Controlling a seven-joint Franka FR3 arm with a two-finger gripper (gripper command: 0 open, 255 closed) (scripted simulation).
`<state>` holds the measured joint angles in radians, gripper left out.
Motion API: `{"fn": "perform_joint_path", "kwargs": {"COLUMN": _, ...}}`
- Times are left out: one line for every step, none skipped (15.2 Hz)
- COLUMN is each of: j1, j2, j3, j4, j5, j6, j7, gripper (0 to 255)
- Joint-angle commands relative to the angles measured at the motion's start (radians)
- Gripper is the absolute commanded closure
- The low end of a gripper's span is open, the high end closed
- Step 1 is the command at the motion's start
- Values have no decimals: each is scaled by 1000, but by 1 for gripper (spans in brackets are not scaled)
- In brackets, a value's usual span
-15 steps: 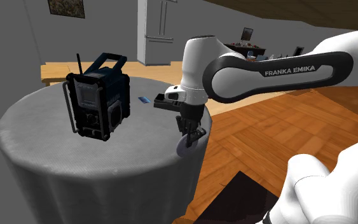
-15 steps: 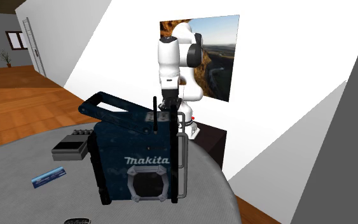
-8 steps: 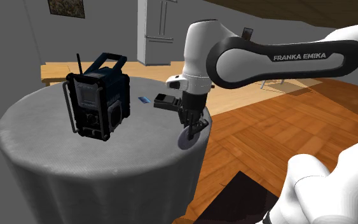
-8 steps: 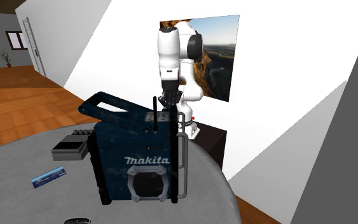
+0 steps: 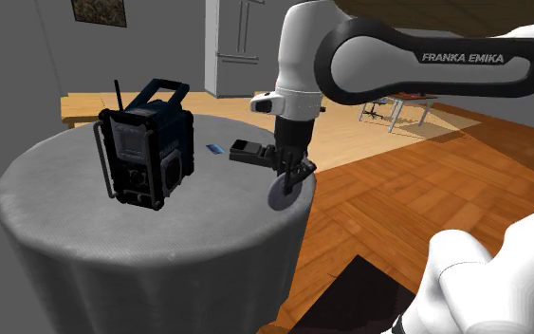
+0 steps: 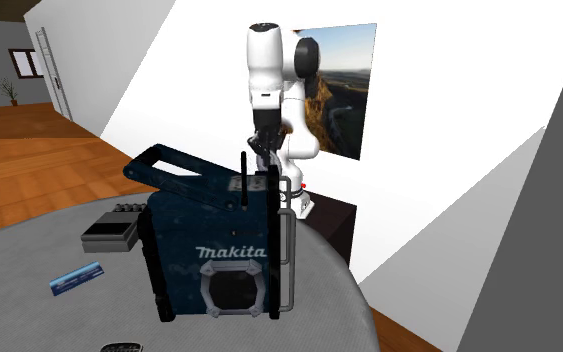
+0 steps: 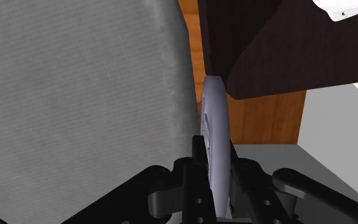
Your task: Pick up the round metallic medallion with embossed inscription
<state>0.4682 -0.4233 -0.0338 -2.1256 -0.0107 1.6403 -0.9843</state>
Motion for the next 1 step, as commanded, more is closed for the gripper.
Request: {"fn": "perform_joint_path", "kwargs": {"j1": 0, "j2": 2, "j3": 0, "j4": 10, "j5": 0, "j6": -8, "j7": 0, "gripper": 255}}
